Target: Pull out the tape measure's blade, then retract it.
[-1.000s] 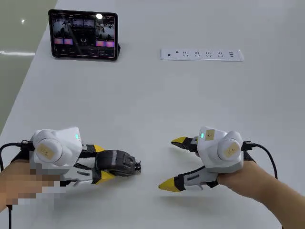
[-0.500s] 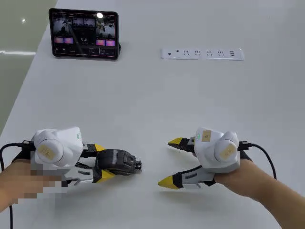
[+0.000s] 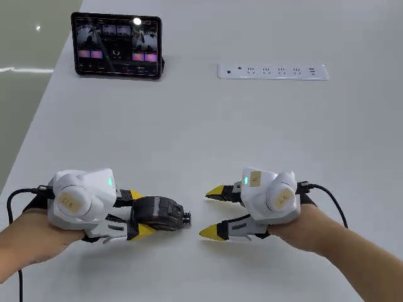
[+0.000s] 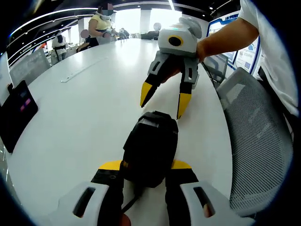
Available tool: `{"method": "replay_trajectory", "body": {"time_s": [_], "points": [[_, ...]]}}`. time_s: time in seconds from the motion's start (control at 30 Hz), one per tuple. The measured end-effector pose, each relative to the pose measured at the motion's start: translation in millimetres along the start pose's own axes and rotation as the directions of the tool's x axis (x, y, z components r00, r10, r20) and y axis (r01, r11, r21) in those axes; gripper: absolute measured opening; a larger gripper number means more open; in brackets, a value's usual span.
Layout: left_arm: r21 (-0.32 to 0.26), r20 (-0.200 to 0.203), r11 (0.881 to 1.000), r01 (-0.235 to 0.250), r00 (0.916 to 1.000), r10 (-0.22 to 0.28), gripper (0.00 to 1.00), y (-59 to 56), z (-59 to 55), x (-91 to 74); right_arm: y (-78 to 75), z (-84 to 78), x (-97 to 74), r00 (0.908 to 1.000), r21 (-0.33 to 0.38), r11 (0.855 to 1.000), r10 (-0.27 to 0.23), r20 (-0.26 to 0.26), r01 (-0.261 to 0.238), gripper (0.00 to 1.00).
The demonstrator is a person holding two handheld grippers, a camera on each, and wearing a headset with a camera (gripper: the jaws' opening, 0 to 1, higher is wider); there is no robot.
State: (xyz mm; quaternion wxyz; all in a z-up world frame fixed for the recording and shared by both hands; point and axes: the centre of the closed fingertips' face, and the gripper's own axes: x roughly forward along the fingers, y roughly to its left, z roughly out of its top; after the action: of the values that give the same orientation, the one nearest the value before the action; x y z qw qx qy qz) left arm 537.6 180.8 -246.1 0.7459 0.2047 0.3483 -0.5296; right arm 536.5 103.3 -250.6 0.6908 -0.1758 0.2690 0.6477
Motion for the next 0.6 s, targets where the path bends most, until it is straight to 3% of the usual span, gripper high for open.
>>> {"method": "replay_trajectory", "body": {"time_s": [0.6], "points": [[0.03,-0.007,1.0,0.007,0.9999,-0.007,0.29,-0.6,0.2,1.2,4.4,7.4,19.7,0.9987,-0.054,0.997,0.051,0.001,-0.051,0.21]]}}
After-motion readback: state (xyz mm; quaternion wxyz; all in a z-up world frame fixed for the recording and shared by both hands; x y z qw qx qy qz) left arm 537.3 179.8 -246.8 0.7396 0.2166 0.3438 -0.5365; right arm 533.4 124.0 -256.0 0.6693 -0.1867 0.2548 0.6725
